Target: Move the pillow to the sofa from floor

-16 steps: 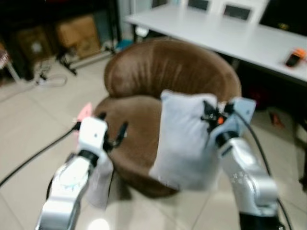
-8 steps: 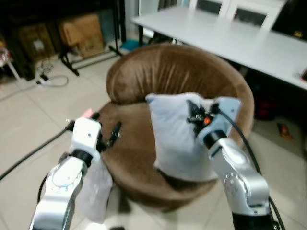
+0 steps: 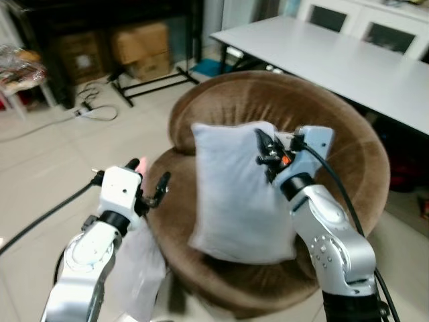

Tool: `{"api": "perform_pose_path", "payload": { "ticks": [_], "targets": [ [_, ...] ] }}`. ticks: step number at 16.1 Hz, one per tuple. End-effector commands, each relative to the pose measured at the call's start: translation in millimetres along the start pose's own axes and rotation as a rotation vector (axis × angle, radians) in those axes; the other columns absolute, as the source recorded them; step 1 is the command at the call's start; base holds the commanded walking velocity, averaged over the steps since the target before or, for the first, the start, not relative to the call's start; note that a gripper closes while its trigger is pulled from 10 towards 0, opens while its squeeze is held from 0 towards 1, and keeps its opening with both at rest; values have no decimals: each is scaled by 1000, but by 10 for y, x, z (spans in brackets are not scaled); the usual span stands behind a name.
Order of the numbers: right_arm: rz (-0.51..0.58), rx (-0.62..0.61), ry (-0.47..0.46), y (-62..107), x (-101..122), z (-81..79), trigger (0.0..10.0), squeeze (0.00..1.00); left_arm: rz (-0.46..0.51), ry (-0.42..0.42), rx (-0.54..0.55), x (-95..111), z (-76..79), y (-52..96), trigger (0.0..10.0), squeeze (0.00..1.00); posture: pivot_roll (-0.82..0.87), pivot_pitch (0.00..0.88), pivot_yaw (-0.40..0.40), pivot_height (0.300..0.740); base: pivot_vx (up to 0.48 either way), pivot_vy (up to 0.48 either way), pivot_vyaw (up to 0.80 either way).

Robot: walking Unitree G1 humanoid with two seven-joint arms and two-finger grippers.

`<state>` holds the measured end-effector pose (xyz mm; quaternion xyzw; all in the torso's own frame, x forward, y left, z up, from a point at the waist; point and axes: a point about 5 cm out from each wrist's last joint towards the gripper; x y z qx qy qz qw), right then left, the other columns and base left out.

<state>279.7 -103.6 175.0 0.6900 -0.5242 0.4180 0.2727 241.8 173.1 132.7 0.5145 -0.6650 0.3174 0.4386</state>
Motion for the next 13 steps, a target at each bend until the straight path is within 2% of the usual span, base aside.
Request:
{"api": "perform_pose_path", "payload": {
  "ticks": [1, 4, 7, 13],
  "targets": [
    [58, -2, 16, 17, 139, 34, 10000, 0, 18, 9, -23, 41, 62, -27, 10000, 0, 16, 0, -47, 740, 382, 0, 0],
    [51, -9, 10, 7, 138, 42, 10000, 0, 17, 11, -26, 39, 67, -27, 10000, 0, 15, 0, -47, 740, 384, 0, 0],
    [44, -17, 2, -2, 133, 46, 10000, 0, 18, 11, -29, 41, 70, -24, 10000, 0, 17, 0, -49, 740, 382, 0, -800],
    [29, 3, 29, -3, 120, 23, 10000, 0, 7, 4, -96, 15, 152, 23, 10000, 0, 23, 0, -57, 740, 0, 0, 0]
  ]
}}
Point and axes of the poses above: a point about 5 cm out from each wrist's last joint towards the gripper, its own y axis pointing back from the gripper into the wrist, its own x axis along the axis of the wrist's last joint, z = x × y, and after that the axes turned 13 degrees about -y, right-handed
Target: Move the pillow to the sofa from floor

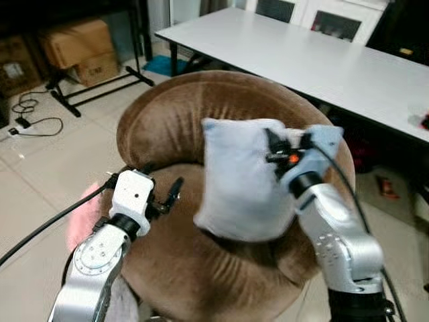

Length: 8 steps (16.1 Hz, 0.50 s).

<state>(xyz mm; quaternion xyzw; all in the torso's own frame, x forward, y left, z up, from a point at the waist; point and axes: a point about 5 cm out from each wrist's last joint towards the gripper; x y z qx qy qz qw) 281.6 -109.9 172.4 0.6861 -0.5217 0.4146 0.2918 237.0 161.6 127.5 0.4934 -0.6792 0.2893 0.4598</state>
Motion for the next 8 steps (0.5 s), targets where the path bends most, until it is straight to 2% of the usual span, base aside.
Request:
{"api": "perform_pose_path", "payload": {
  "ticks": [1, 8],
  "targets": [
    [44, 35, 9, -2, 109, -48, 10000, 0, 3, 4, -12, 13, 24, 8, 10000, 0, 23, 0, -57, 740, 0, 0, 0],
    [34, 44, 4, -2, 85, -73, 10000, 0, 5, 7, -40, 8, 48, 25, 10000, 0, 24, 0, -57, 740, 0, 0, 0]
  ]
}}
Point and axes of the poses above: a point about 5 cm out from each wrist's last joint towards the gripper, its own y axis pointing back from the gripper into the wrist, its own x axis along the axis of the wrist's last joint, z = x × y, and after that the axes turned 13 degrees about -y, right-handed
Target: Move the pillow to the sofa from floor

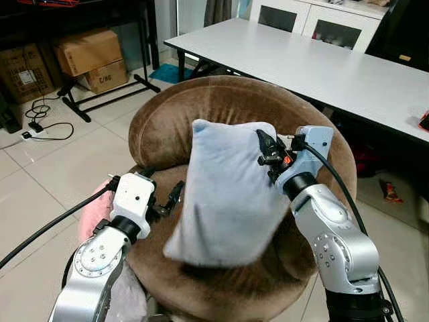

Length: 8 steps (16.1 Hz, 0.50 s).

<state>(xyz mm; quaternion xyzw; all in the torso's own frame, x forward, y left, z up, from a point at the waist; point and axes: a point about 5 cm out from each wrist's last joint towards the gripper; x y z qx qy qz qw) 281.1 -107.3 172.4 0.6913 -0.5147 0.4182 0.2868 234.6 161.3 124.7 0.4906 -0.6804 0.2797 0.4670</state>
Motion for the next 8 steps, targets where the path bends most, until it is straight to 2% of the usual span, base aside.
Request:
{"api": "perform_pose_path", "payload": {
  "ticks": [1, 6, 8],
  "targets": [
    [41, 27, 3, 0, 94, -57, 10000, 0, 13, 6, -21, 28, 24, 10, 10000, 0, 23, 0, -57, 740, 0, 0, 0],
    [38, 30, 2, -15, 94, -68, 10000, 0, 17, 3, -43, 31, 39, 1, 10000, 0, 21, 0, -55, 740, 0, 0, 0],
    [17, 20, 40, -66, 78, -88, 10000, 0, 29, -12, -107, 40, 73, -12, 10000, 0, 24, 0, -60, 740, 0, 0, 0]
  ]
}}
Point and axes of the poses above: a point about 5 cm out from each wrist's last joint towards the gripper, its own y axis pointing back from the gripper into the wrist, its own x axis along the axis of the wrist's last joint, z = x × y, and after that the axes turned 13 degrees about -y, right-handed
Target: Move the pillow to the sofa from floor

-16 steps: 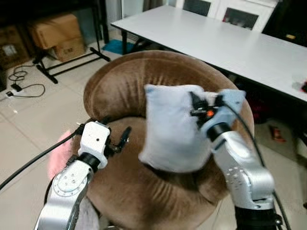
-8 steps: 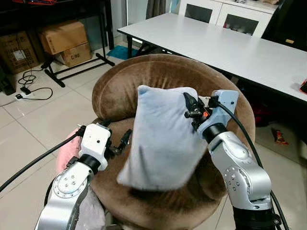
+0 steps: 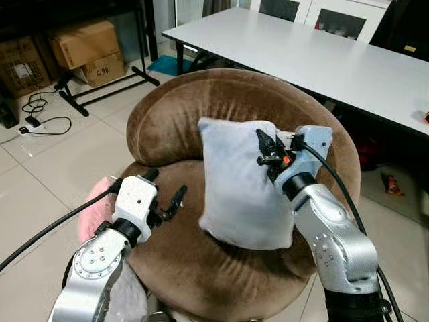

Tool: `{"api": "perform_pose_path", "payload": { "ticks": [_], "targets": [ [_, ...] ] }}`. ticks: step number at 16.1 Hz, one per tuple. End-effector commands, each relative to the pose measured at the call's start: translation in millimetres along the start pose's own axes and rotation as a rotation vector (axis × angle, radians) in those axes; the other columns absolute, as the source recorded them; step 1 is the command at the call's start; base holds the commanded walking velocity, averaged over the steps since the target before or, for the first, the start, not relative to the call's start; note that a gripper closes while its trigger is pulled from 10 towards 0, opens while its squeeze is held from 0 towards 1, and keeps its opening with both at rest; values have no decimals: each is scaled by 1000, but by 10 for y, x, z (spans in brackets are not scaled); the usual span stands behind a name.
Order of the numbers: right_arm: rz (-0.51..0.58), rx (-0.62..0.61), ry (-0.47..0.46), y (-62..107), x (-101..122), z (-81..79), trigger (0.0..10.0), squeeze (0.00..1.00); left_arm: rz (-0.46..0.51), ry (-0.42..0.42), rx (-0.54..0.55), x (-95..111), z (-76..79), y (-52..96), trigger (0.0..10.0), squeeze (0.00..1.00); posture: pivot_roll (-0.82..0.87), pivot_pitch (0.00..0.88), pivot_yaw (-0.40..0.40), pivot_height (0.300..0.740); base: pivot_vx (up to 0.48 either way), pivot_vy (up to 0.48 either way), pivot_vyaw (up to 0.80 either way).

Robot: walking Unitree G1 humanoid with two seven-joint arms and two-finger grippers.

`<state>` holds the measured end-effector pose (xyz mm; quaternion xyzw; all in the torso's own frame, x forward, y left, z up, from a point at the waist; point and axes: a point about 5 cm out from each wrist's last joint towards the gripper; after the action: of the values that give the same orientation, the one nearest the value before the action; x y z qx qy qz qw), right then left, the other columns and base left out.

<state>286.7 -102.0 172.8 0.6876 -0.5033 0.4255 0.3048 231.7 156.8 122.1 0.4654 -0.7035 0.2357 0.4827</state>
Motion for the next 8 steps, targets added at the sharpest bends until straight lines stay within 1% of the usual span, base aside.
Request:
{"api": "perform_pose_path", "payload": {
  "ticks": [1, 2, 3, 4, 6, 7, 8],
  "targets": [
    [7, 12, 48, -57, 52, -71, 10000, 0, 36, -11, -82, 49, 67, -34, 10000, 0, 27, 0, -62, 740, 0, 0, 0],
    [-35, -20, 45, -147, -13, -94, 10000, 0, 30, -40, -201, 31, 142, -11, 10000, 0, 26, 0, -60, 740, 0, 0, 0],
    [-80, -88, 11, -271, -79, -117, 10000, 0, 3, -66, -281, -10, 189, 24, 10000, 0, 27, 0, -61, 740, 0, 0, 0],
    [-93, -105, 2, -306, -96, -127, 10000, 0, -5, -72, -295, -21, 195, 32, 10000, 0, 27, 0, -61, 740, 0, 0, 0],
    [-178, -197, -144, -511, -215, -230, 10000, 0, -36, -108, -343, -77, 217, 81, 10000, 0, 36, 0, -71, 740, 0, 0, 0],
    [-205, -261, -205, -612, -266, -228, 10000, 0, -38, -106, -346, -86, 216, 97, 10000, 0, 41, 0, -75, 740, 0, 0, 0],
    [-208, -300, -238, -676, -268, -211, 10000, 0, -41, -107, -347, -90, 214, 111, 10000, 0, 54, 0, -86, 740, 0, 0, 0]
  ]
}}
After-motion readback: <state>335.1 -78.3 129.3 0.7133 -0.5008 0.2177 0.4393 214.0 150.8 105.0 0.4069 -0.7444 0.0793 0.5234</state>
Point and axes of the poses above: a point about 5 cm out from each wrist's last joint towards the gripper, its own y axis pointing back from the gripper into the wrist, its own x axis along the axis of the wrist's last joint, z = x × y, and after that the axes turned 13 degrees about -y, right-handed
